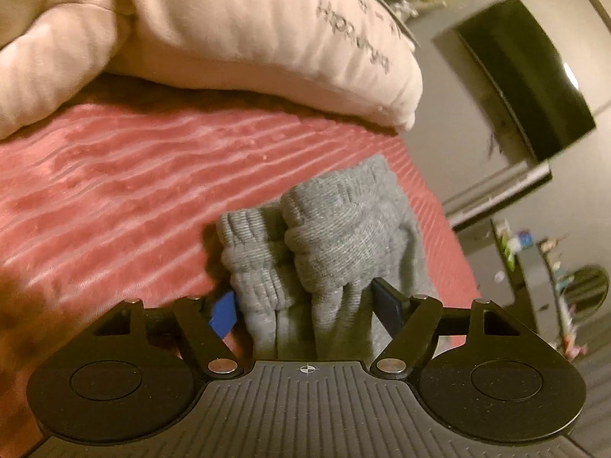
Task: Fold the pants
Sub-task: 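Grasp both ribbed cuffs with the left gripper and lift them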
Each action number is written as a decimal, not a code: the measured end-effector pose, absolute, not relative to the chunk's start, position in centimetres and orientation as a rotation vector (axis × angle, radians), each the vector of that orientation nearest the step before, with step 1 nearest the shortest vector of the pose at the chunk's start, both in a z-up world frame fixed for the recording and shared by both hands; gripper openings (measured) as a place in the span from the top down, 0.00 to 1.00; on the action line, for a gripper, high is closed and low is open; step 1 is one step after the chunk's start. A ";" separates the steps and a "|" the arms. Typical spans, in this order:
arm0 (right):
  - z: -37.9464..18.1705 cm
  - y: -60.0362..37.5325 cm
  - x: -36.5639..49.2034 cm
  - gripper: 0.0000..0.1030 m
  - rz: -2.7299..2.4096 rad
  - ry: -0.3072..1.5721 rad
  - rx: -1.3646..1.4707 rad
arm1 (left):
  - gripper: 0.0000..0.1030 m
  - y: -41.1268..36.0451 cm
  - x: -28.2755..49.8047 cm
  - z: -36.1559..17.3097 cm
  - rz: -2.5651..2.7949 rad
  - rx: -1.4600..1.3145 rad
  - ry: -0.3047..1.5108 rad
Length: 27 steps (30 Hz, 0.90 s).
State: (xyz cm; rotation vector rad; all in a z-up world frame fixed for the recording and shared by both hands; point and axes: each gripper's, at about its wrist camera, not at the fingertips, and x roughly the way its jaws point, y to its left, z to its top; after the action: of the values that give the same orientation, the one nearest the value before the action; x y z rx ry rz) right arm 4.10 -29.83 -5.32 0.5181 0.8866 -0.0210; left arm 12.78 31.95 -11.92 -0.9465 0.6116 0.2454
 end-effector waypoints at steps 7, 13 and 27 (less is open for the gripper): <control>-5.2 -29.3 4.2 0.04 -0.029 0.887 0.487 | 0.59 31.3 12.3 -9.3 0.266 -0.869 0.599; -5.2 -30.0 3.8 0.04 -0.021 0.872 0.543 | 0.61 27.8 11.8 -4.9 0.163 -0.638 0.472; -5.4 -30.1 3.5 0.04 -0.013 0.862 0.585 | 0.15 30.6 14.2 -10.4 0.273 -0.964 0.585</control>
State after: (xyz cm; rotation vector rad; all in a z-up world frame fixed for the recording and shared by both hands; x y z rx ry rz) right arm 3.54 -30.10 -5.37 0.5845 0.8621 -0.0129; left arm 14.22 30.59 -10.42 -0.9638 0.5847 0.2727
